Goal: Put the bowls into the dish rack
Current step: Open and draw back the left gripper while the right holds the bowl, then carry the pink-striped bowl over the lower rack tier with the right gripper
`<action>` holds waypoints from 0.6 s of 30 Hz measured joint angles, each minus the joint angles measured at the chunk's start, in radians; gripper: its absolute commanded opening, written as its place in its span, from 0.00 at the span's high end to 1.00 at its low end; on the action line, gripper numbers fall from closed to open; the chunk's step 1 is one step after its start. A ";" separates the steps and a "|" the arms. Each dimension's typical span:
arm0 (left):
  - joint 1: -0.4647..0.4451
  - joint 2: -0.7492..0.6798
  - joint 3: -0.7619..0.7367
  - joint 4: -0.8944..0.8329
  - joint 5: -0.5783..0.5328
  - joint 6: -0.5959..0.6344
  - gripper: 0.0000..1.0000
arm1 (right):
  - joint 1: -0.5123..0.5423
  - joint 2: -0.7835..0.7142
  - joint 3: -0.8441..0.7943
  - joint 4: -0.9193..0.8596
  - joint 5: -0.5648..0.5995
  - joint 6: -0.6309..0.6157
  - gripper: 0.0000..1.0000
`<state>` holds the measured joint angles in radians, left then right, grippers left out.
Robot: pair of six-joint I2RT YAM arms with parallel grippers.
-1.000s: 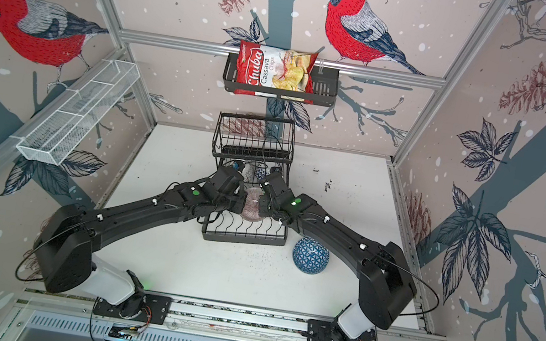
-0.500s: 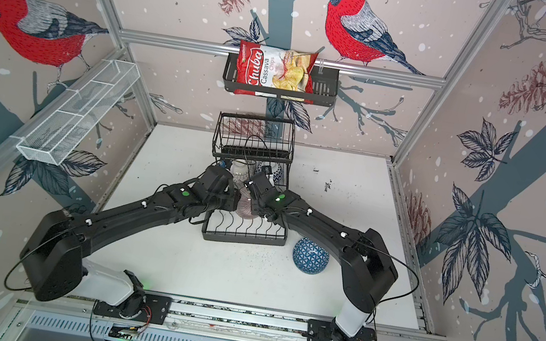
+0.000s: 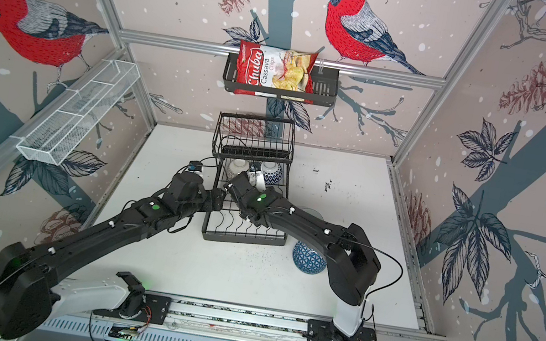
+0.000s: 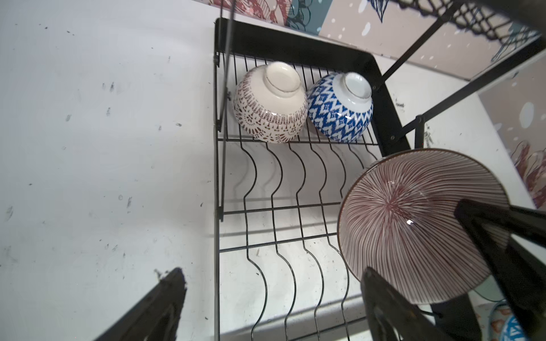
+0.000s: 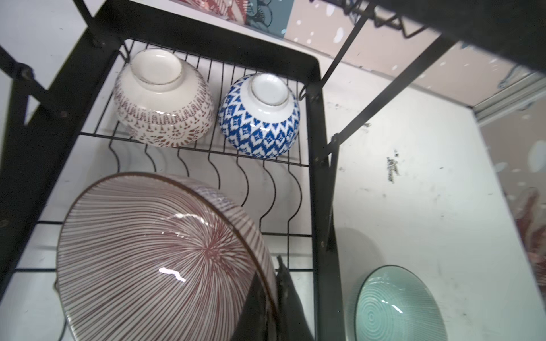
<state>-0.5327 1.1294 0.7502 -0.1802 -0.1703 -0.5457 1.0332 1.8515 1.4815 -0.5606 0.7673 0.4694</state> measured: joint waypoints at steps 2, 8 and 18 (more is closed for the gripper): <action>0.010 -0.034 -0.022 0.019 0.009 -0.006 0.06 | 0.008 0.029 0.024 -0.014 0.051 0.000 1.00; 0.045 -0.106 -0.069 0.048 0.012 -0.025 0.06 | 0.011 0.090 0.077 -0.055 0.153 0.000 1.00; 0.090 -0.127 -0.102 0.072 0.032 -0.033 0.06 | 0.003 0.162 0.142 -0.144 0.312 0.008 1.00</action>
<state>-0.4423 1.0019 0.6483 -0.1085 -0.1387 -0.5789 1.0367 2.0136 1.6234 -0.7048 1.0790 0.4770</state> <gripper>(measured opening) 0.944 0.090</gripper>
